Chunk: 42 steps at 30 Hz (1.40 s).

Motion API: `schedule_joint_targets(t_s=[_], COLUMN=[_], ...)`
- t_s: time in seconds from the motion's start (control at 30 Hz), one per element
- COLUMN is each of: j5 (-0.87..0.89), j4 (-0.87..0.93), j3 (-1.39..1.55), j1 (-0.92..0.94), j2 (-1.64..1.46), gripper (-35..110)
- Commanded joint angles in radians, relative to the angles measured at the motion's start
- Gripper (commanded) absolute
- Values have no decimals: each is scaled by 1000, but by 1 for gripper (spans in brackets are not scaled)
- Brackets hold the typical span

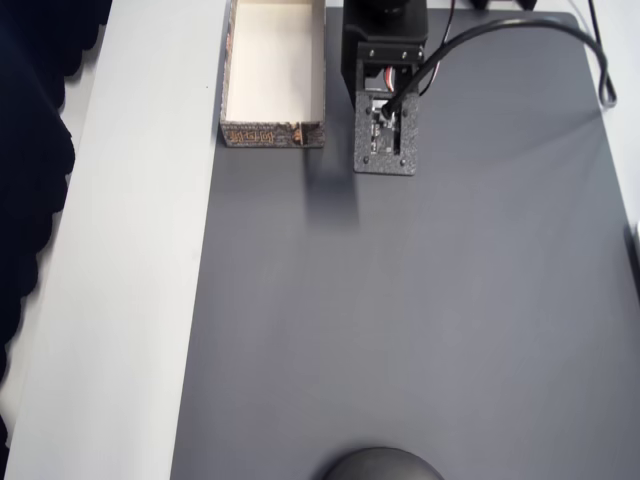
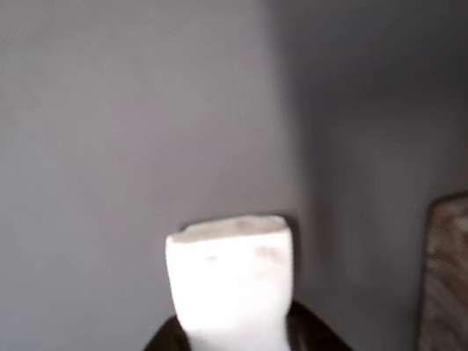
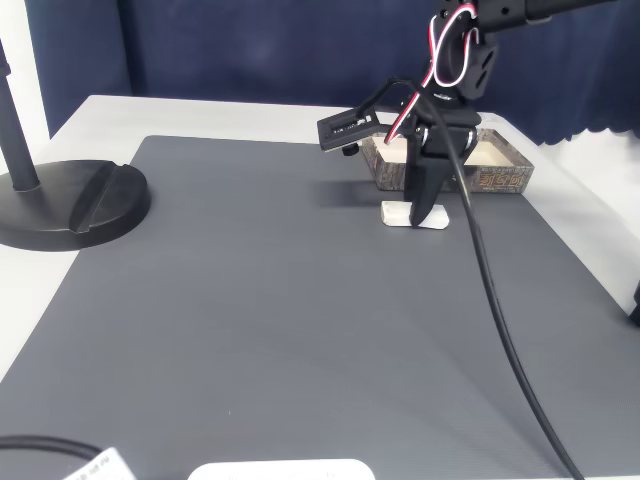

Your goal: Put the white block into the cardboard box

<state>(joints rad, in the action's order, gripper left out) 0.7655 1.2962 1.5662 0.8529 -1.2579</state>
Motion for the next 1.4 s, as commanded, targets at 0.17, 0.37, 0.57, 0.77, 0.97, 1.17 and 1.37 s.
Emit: schedule_joint_targets(t_s=[0.17, 0.37, 0.57, 0.77, 0.97, 1.17, 1.37], j5=[23, 48, 78, 124, 141, 164, 255], j4=[190, 264, 321, 334, 334, 334, 333], j3=[-230, -351, -506, -606, -727, -805, -834], j1=[64, 121, 210, 313, 379, 417, 416], j2=[-137, -133, -75, 28, 156, 252, 288], gripper=[-2, -2, -2, -2, -2, -2, -2])
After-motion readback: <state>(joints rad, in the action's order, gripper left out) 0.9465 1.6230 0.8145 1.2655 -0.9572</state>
